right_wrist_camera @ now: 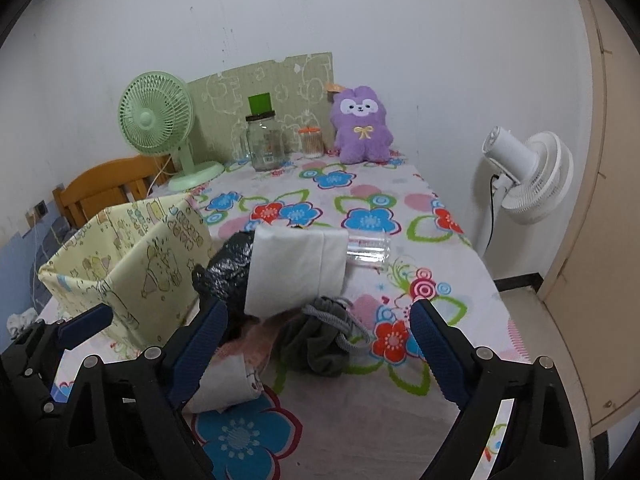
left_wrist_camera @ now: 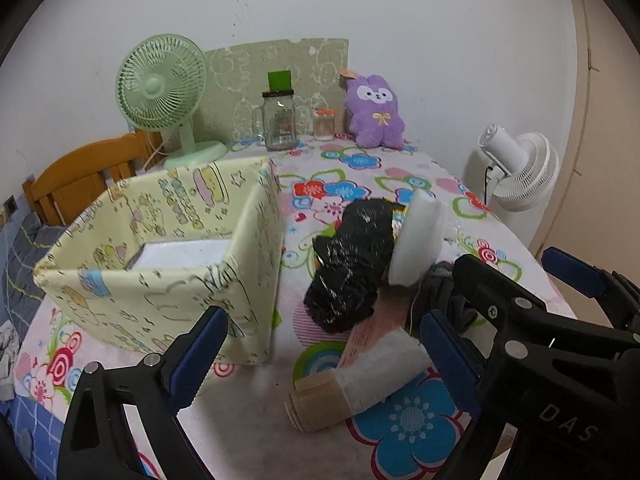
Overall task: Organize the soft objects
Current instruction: 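Grasp the beige roll with the left gripper while the right gripper grasps the grey drawstring pouch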
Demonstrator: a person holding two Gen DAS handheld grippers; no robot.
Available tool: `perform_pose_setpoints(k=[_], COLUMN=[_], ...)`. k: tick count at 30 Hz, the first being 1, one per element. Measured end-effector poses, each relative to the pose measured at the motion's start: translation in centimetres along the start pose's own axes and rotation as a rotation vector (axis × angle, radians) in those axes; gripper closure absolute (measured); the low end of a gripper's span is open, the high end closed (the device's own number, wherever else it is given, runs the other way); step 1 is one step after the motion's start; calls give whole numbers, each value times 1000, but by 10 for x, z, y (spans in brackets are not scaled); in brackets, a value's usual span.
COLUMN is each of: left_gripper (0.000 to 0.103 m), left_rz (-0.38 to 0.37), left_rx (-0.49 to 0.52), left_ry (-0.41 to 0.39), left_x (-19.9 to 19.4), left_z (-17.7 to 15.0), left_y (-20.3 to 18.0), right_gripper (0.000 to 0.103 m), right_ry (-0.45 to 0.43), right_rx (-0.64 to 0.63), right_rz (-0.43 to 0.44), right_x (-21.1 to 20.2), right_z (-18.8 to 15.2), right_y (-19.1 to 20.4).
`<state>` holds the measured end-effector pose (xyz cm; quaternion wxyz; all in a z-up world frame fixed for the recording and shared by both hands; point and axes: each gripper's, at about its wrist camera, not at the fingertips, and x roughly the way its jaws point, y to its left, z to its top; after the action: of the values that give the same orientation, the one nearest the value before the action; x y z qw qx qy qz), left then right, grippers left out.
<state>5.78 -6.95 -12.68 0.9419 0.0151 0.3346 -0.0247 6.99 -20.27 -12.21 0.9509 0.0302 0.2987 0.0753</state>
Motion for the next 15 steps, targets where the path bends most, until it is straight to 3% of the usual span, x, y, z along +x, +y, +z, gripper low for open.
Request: perform_pose_setpoints(k=[15], left_gripper=[7], left_rz=[-29], left_rx=[20], left_ry=[53], left_x=[15], left_z=[-21], left_y=[-12], right_gripper=[9], right_ry=[56], right_rx=[2], right_rz=[-9], right_x=[17], right_z=[-23], right_y=[-2])
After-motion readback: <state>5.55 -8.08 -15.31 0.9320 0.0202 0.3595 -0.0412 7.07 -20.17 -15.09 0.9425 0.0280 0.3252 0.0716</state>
